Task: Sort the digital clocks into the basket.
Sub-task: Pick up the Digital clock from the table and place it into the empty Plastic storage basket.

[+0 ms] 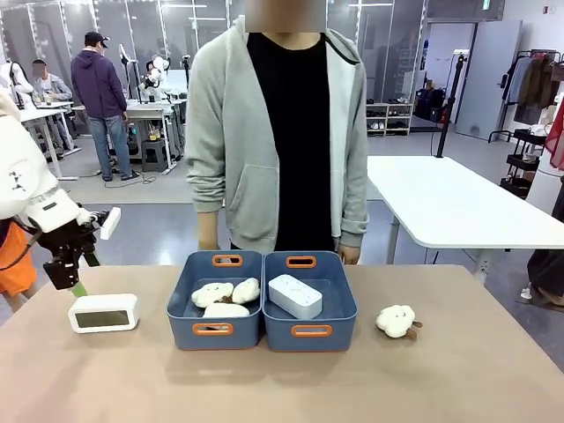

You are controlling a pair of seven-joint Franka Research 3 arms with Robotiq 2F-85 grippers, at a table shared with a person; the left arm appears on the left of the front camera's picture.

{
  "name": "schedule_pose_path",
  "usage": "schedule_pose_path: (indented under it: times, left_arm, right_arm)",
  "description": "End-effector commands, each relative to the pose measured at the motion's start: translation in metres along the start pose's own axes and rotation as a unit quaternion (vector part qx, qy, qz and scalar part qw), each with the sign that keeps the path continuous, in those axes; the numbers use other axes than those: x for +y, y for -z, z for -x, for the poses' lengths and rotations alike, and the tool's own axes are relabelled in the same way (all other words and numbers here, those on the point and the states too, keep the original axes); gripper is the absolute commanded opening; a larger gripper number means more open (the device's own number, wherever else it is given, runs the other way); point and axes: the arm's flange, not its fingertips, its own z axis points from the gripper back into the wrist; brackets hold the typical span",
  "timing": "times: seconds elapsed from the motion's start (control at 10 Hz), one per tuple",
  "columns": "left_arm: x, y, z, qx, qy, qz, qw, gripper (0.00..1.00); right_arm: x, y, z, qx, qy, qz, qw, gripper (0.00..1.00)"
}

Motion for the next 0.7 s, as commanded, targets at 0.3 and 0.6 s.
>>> schedule_pose_path:
  times: [0.3,0.6]
  left_arm:
    - [0.013,0.052,-0.007,0.056,-0.027,0.006,0.998,1.00]
    - [0.015,0.074,-0.008,0.055,-0.034,0.023,0.998,1.00]
  right_arm:
    - [0.003,0.000,0.000,-0.001,0.002,-0.002,1.000,1.00]
    - [0.003,0.000,0.000,-0.001,0.002,-0.002,1.000,1.00]
